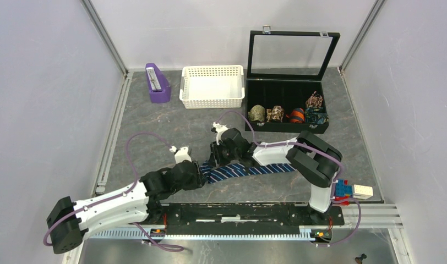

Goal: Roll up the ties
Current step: Flatten out the tie at the center of the board.

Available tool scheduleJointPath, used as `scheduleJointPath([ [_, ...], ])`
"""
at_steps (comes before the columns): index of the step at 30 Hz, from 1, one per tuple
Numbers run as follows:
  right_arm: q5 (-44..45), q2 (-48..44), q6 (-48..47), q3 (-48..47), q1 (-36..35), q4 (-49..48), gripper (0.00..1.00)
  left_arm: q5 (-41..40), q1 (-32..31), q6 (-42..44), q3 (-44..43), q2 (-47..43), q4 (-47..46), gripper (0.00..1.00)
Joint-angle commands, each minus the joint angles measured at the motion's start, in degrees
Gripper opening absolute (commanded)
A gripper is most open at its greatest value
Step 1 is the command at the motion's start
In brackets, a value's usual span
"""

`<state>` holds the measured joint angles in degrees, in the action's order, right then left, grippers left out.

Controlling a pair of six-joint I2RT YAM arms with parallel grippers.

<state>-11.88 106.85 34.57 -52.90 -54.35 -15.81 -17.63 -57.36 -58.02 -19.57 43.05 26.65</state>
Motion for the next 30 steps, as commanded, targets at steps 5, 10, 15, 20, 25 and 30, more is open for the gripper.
scheduleJointPath([
  [5, -2.1, -2.1, 1.0, 0.4, 0.8, -2.1, 0.17, 3.0, -0.2, -1.0, 1.0, -0.7, -2.8, 0.49],
  [10, -3.6, -4.8, 3.6, 4.2, 0.8, -4.9, 0.11, 3.6, -0.2, -0.1, 0.8, -2.9, -2.9, 0.51],
  [15, -4.5, -7.7, 6.2, 9.0, 0.7, -8.2, 0.04, 4.7, -0.2, 0.4, 1.9, -1.3, -6.2, 0.52],
  [20, -2.9, -11.0, 7.7, 12.3, 0.6, -9.0, 0.00, 3.7, -0.2, 0.5, 2.2, 0.4, -7.1, 0.51],
  [25, 0.3, -13.9, 11.5, 15.2, -1.4, -11.2, 0.00, 3.0, -0.2, 0.0, 2.8, -1.8, -7.2, 0.50],
  [30, 5.4, -15.8, 15.9, 18.1, -5.3, -12.6, 0.00, 2.2, -0.2, -1.1, 3.7, -6.4, -4.8, 0.48],
])
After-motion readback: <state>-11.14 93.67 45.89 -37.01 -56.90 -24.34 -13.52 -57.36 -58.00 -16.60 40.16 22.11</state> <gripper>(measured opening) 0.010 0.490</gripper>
